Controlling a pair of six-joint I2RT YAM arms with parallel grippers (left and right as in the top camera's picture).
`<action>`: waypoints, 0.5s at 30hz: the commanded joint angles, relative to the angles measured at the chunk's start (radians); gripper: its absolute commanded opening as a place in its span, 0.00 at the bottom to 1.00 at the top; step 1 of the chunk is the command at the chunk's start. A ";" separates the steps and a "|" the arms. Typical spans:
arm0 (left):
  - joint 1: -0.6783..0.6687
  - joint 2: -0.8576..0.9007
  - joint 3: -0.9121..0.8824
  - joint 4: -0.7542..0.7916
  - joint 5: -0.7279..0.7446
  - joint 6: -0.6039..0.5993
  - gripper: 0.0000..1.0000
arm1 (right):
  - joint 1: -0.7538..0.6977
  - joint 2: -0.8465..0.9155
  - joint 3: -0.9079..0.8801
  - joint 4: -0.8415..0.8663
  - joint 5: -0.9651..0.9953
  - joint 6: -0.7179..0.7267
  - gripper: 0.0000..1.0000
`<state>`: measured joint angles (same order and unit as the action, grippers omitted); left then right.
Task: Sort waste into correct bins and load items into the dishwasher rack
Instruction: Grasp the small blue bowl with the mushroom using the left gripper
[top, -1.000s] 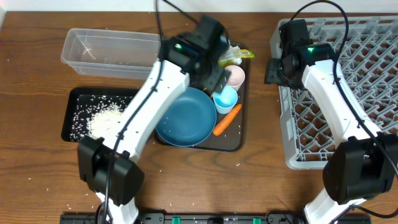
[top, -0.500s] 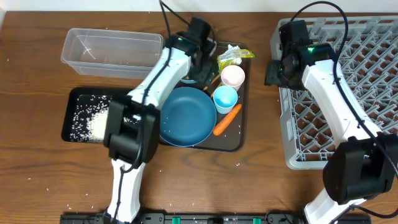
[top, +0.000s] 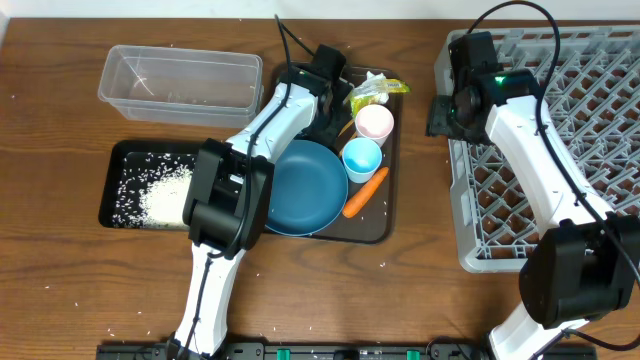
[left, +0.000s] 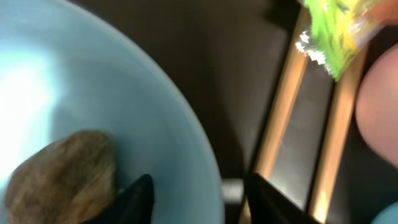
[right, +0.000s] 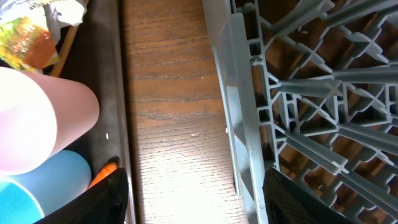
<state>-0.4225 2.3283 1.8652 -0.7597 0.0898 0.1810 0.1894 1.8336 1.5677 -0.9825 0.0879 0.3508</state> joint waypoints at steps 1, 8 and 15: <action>0.000 0.025 0.004 -0.005 -0.001 0.001 0.37 | -0.004 -0.012 -0.006 0.003 0.022 -0.016 0.64; 0.000 0.011 0.006 -0.007 -0.005 -0.022 0.10 | -0.005 -0.012 -0.006 0.010 0.021 -0.015 0.64; 0.000 -0.125 0.016 -0.028 -0.005 -0.039 0.06 | -0.005 -0.012 -0.006 0.013 0.021 -0.015 0.64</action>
<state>-0.4225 2.3016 1.8690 -0.7776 0.0746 0.1680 0.1894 1.8336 1.5677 -0.9714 0.0914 0.3504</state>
